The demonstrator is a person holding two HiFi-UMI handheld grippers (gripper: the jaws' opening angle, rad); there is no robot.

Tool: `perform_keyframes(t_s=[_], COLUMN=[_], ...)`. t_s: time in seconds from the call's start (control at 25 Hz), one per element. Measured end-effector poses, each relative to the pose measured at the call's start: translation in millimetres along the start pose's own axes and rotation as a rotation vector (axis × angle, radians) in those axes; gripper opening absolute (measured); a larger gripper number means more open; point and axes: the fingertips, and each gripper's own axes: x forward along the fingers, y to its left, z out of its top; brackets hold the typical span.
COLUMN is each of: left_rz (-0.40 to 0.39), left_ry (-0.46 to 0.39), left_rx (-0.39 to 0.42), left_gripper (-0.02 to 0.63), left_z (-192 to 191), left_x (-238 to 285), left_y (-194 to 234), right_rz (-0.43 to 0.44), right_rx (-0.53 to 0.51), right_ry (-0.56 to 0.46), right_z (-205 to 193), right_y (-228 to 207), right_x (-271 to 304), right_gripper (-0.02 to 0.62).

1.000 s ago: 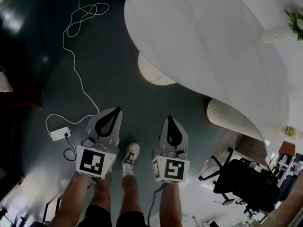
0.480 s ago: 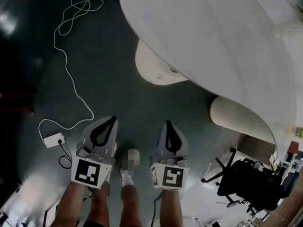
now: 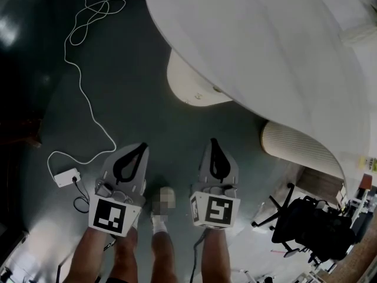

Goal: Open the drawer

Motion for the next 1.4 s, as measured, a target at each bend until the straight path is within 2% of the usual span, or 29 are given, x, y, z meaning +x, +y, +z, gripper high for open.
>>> perform_keyframes(t_s=[0.4, 0.44, 0.76, 1.4], left_rz=[0.007, 0.009, 0.009, 0.028], left_ry=[0.013, 0.011, 0.023, 0.039], left_rx=[-0.02, -0.02, -0.023, -0.044], left_gripper=[0.011, 0.011, 0.011, 0.011], left_z=[-2, -2, -6, -8], left_x=[13, 14, 23, 25], left_y=[18, 20, 32, 54], right_rz=[-0.021, -0.018, -0.046, -0.066], right_rx=[-0.002, 0.005, 0.051, 0.07], right_ry=[0.015, 0.023, 0.048, 0.072], right_z=[20, 19, 18, 28], right_y=[-16, -17, -31, -26], right_x=[53, 59, 96, 122], right_gripper=[0.009, 0.068, 0.155, 0.164])
